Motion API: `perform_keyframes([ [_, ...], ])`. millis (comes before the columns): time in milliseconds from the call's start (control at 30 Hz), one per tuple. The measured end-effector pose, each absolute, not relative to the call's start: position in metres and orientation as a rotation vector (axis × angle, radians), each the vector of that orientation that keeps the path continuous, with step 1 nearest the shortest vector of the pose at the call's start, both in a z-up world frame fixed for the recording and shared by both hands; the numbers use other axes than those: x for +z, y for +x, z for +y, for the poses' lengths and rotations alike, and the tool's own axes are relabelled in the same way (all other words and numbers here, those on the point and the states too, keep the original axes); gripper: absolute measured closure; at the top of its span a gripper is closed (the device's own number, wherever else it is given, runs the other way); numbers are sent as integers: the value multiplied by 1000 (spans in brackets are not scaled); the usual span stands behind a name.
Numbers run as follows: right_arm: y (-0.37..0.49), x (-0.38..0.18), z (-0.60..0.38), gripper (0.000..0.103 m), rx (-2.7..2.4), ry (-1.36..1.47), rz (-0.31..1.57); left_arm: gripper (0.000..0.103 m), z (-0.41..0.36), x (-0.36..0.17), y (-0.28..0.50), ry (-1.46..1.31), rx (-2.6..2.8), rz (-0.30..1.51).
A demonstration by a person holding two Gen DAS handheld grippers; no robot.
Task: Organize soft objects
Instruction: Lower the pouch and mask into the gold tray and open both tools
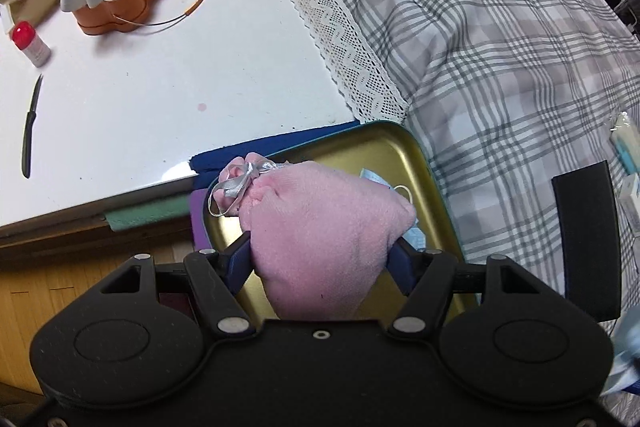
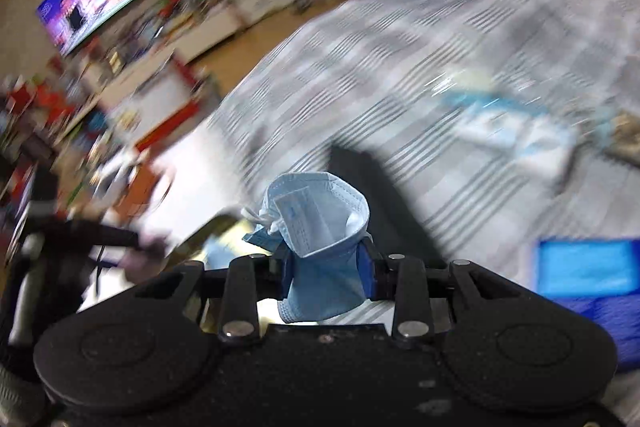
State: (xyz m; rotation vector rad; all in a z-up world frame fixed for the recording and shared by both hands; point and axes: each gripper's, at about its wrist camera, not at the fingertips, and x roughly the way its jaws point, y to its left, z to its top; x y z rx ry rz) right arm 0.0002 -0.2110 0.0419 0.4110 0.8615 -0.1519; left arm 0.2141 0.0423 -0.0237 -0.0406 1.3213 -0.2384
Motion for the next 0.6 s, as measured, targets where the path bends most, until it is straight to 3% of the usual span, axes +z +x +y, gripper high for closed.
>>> perform_keyframes([
  [600, 34, 2, -115, 69, -108, 308, 1067, 30, 42, -12, 206, -12, -261, 1255],
])
